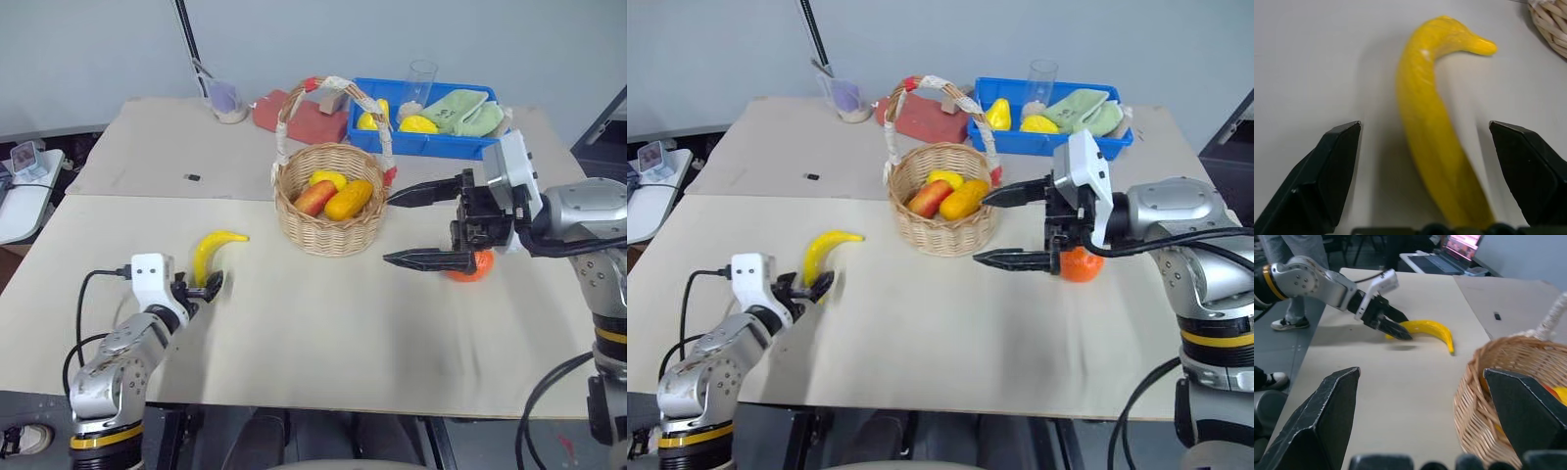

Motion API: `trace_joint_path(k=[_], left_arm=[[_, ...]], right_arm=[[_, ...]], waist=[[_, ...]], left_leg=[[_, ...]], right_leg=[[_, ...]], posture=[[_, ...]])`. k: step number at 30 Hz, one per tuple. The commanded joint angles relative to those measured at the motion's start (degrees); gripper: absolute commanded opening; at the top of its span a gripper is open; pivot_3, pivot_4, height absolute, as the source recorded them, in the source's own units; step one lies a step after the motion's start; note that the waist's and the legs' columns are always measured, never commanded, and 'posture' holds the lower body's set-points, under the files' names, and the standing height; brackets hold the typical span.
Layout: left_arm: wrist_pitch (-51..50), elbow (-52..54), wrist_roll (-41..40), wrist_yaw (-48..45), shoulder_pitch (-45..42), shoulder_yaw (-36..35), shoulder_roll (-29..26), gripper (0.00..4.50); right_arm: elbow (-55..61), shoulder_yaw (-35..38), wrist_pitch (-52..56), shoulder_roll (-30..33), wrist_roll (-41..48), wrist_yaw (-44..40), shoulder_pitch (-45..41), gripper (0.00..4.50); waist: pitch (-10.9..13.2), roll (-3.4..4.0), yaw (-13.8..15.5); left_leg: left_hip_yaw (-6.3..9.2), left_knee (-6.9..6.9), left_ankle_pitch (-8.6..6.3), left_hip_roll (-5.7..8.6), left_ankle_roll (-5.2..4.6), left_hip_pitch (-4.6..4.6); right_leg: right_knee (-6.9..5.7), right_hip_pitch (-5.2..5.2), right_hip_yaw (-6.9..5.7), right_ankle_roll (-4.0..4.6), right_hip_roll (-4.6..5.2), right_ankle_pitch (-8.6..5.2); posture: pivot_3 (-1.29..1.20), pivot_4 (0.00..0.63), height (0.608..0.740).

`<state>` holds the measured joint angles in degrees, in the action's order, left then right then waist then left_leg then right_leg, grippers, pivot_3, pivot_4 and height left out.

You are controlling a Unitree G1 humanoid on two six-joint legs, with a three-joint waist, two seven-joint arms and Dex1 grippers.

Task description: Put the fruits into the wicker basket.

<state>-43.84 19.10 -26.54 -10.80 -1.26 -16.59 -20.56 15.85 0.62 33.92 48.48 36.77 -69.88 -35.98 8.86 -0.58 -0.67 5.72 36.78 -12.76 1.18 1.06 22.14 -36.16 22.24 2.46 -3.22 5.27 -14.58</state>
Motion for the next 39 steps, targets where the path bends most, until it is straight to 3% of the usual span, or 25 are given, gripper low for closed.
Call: trace_joint_path(k=[1, 6, 13, 19, 25, 32, 33, 39], left_arm=[[1.99, 0.03, 1.54, 0.54, -0.52, 0.0, 0.14, 2.6], [5.8, -0.23, 3.7, -0.31, 0.26, 0.02, -0.18, 0.2], [13.08, 8.75, -0.89, -11.57, -2.65, 0.06, -4.44, 0.15], [8.55, 9.02, -1.23, -14.19, -15.89, 6.34, -9.48, 0.15], [12.66, -6.48, 8.23, -12.02, -31.46, 17.24, -4.88, 0.15], [21.57, -22.21, 14.62, -13.37, -41.29, 21.93, 1.32, 0.15], [22.28, -23.01, 14.87, -13.74, -41.85, 22.1, 1.93, 1.17], [21.79, -20.03, 13.56, -18.04, -40.64, 21.48, 1.97, 3.8]], right_arm=[[0.6, 0.74, -0.52, -0.1, 0.42, -0.29, -1.04, 4.5], [0.64, 1.14, -0.87, 0.2, 0.27, -0.43, -0.27, 4.5], [2.74, 3.55, 0.04, 1.79, 0.95, 0.91, 1.93, 4.5], [5.34, 7.06, 1.76, 2.87, 2.34, 4.1, 4.85, 4.5], [7.26, 9.18, 2.83, 2.87, 2.88, 7.22, 6.75, 4.5], [8.82, 10.12, 3.19, 2.94, 3.32, 9.73, 8.52, 4.5], [8.94, 10.21, 3.21, 2.94, 3.35, 10.06, 8.68, 4.5], [7.92, 11.27, 2.47, 3.2, 1.59, 13.3, 10.42, 4.5]], waist=[[0.0, 0.0, 0.0], [0.0, 0.0, -0.01], [0.01, -0.02, 0.32], [0.02, -0.03, 0.7], [0.05, -0.08, 0.61], [0.08, -0.13, -0.01], [0.09, -0.14, -0.02], [0.09, -0.14, -0.09]], left_leg=[[0.0, 0.0, 0.0, 0.0, 0.0, 0.01], [0.0, 0.0, 0.0, 0.0, 0.0, 0.0], [0.0, 0.0, 0.0, 0.0, 0.0, 0.05], [-0.01, 0.05, 0.01, 0.02, 0.01, 0.04], [-0.01, 0.06, 0.02, 0.05, 0.0, 0.05], [0.0, 0.06, 0.01, 0.05, -0.01, 0.1], [0.0, 0.06, 0.01, 0.06, -0.01, 0.11], [0.0, 0.06, 0.01, 0.06, -0.01, 0.1]], right_leg=[[0.0, 0.01, 0.0, 0.0, 0.0, 0.0], [0.0, 0.01, 0.0, 0.0, -0.01, 0.0], [0.03, 0.02, -0.01, 0.01, 0.01, 0.0], [0.02, -0.01, -0.02, -0.01, 0.0, 0.01], [0.01, -0.02, -0.03, -0.05, -0.01, 0.02], [0.03, 0.02, -0.03, -0.06, -0.01, 0.03], [0.03, 0.02, -0.03, -0.06, 0.0, 0.03], [0.01, 0.02, -0.02, -0.07, 0.0, 0.03]], posture=[[0.0, 0.15, 0.74], [0.0, 0.15, 0.74], [0.0, 0.15, 0.74], [0.0, 0.15, 0.74], [0.0, 0.15, 0.74], [0.0, 0.15, 0.74], [0.0, 0.15, 0.74], [0.0, 0.15, 0.74]])
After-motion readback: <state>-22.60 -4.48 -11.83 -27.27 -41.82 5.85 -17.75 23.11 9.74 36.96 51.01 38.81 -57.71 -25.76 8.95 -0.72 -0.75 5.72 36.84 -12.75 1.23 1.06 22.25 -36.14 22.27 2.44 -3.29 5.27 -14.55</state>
